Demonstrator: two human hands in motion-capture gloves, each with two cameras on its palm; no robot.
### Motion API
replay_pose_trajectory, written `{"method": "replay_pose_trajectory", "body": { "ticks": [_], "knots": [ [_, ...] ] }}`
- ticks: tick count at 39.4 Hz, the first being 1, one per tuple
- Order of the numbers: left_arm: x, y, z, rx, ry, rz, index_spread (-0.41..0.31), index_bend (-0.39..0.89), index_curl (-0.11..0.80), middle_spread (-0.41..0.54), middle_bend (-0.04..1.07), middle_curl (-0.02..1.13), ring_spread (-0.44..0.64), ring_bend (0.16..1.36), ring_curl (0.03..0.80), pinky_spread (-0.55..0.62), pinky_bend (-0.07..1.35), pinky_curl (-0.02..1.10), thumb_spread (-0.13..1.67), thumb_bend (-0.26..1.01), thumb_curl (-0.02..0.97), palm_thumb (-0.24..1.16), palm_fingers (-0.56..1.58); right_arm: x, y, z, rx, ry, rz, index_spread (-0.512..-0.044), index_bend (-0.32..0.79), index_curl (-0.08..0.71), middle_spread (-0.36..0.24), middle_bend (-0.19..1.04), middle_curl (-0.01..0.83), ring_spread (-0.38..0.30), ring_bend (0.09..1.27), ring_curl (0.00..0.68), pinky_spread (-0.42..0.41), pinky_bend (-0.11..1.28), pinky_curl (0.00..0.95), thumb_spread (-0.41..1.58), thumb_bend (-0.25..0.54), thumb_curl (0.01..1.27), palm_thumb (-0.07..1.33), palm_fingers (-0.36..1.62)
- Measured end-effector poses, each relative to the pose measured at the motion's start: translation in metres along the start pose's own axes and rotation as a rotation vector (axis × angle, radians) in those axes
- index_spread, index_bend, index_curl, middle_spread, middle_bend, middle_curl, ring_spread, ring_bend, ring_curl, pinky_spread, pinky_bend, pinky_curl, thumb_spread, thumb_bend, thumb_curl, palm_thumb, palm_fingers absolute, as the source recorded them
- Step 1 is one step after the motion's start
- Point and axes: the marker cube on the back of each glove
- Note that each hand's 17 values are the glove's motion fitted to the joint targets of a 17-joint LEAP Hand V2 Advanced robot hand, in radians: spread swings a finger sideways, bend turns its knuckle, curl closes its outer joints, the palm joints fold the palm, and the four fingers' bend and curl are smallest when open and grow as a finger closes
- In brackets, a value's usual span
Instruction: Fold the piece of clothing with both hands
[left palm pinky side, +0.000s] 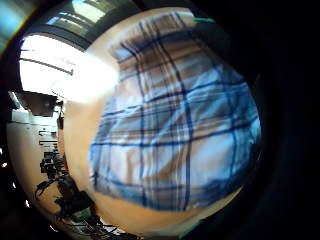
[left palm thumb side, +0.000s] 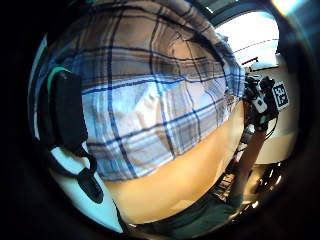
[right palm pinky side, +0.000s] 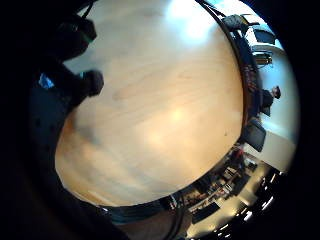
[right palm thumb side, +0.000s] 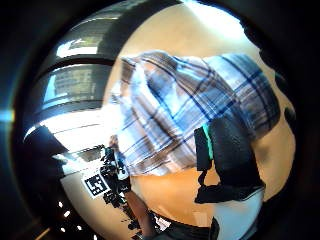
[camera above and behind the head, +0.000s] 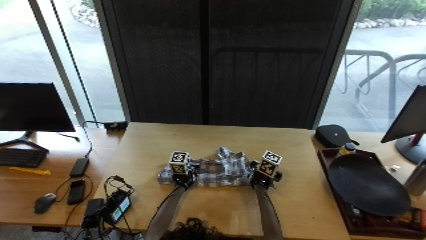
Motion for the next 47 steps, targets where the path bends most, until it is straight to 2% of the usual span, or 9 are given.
{"method": "replay_pose_trajectory", "body": {
  "ticks": [3, 11, 17, 20, 23, 28, 32, 42, 47],
  "knots": [
    [0.003, 0.002, 0.01, -0.071, 0.103, 0.008, -0.109, 0.2, 0.376, 0.047, 0.11, 0.38, 0.21, 0.42, 0.37, 0.28, 0.41, 0.43, 1.55, -0.03, 0.244, 0.57, 0.3, 0.004, -0.002, 0.008, -0.063, 0.094, 0.117, -0.234, 0.0, 0.208, 0.01, 0.2, 0.347, -0.022, 0.63, 0.412, 0.054, 0.79, 0.395, 1.29, -0.034, 0.38, 0.76, 0.56],
    [-0.007, -0.018, 0.024, 0.029, 0.129, -0.002, -0.109, 0.2, 0.402, 0.08, 0.12, 0.34, 0.29, 0.42, 0.354, 0.32, 0.47, 0.44, 1.58, -0.03, 0.19, 0.36, 0.25, 0.002, -0.018, 0.014, -0.035, 0.195, 0.215, -0.215, -0.01, 0.139, -0.003, 0.28, 0.386, -0.101, 0.74, 0.442, -0.025, 0.81, 0.393, 1.3, -0.018, 0.36, 0.72, 0.69],
    [-0.009, -0.021, 0.025, 0.043, 0.093, -0.026, -0.114, 0.2, 0.414, 0.071, 0.15, 0.33, 0.31, 0.43, 0.349, 0.35, 0.44, 0.43, 1.55, -0.02, 0.18, 0.27, 0.22, -0.001, -0.018, 0.013, -0.082, 0.267, 0.272, -0.212, -0.06, 0.071, -0.055, 0.33, 0.415, -0.166, 0.85, 0.476, -0.182, 0.89, 0.406, 1.28, 0.016, 0.38, 0.82, 0.86],
    [-0.01, -0.025, 0.024, 0.073, 0.086, -0.036, -0.117, 0.19, 0.417, 0.069, 0.15, 0.33, 0.32, 0.43, 0.348, 0.36, 0.44, 0.43, 1.54, -0.02, 0.18, 0.25, 0.22, -0.003, -0.019, 0.01, -0.069, 0.286, 0.267, -0.211, -0.05, 0.048, -0.078, 0.35, 0.427, -0.182, 0.87, 0.481, -0.217, 0.89, 0.411, 1.26, 0.014, 0.38, 0.84, 0.86],
    [-0.009, -0.025, 0.024, 0.068, 0.091, -0.038, -0.118, 0.19, 0.421, 0.062, 0.17, 0.33, 0.32, 0.43, 0.345, 0.37, 0.42, 0.42, 1.54, -0.01, 0.181, 0.23, 0.21, -0.007, -0.022, 0.01, -0.067, 0.268, 0.219, -0.214, -0.03, 0.038, -0.144, 0.48, 0.471, -0.198, 0.92, 0.508, -0.236, 0.83, 0.409, 1.23, 0.022, 0.39, 0.89, 0.96],
    [-0.01, -0.024, 0.024, 0.063, 0.08, -0.04, -0.12, 0.19, 0.424, 0.052, 0.17, 0.33, 0.33, 0.43, 0.34, 0.38, 0.41, 0.41, 1.53, -0.01, 0.185, 0.22, 0.22, -0.005, -0.036, 0.001, 0.059, 0.25, 0.246, -0.227, 0.0, 0.033, -0.185, 0.56, 0.5, -0.207, 0.93, 0.518, -0.259, 0.78, 0.407, 1.18, 0.022, 0.4, 0.94, 1.02],
    [-0.009, -0.019, 0.024, 0.019, 0.093, -0.042, -0.125, 0.19, 0.427, 0.048, 0.17, 0.33, 0.33, 0.42, 0.337, 0.39, 0.41, 0.41, 1.53, -0.01, 0.188, 0.21, 0.22, -0.013, -0.026, -0.008, 0.035, 0.14, 0.201, -0.231, 0.04, 0.045, -0.204, 0.57, 0.509, -0.216, 0.91, 0.522, -0.276, 0.74, 0.402, 1.12, 0.006, 0.42, 0.96, 1.02],
    [-0.009, -0.016, 0.025, -0.001, 0.097, -0.05, -0.128, 0.19, 0.434, 0.043, 0.17, 0.33, 0.33, 0.42, 0.331, 0.39, 0.39, 0.4, 1.52, 0.0, 0.2, 0.21, 0.23, -0.055, -0.042, -0.059, 0.289, -0.269, 0.001, -0.251, 0.03, 0.059, -0.226, 0.52, 0.503, -0.24, 0.79, 0.485, -0.294, 0.74, 0.391, 0.93, -0.021, 0.48, 0.99, 1.06],
    [-0.013, -0.024, 0.022, 0.05, 0.104, -0.037, -0.129, 0.19, 0.436, 0.042, 0.17, 0.33, 0.33, 0.42, 0.329, 0.39, 0.38, 0.4, 1.52, 0.0, 0.204, 0.21, 0.23, -0.08, -0.036, -0.076, 0.338, -0.335, -0.055, -0.271, 0.02, 0.058, -0.227, 0.5, 0.501, -0.25, 0.8, 0.478, -0.335, 0.75, 0.389, 0.84, -0.02, 0.51, 1.01, 1.1]
  ]
}}
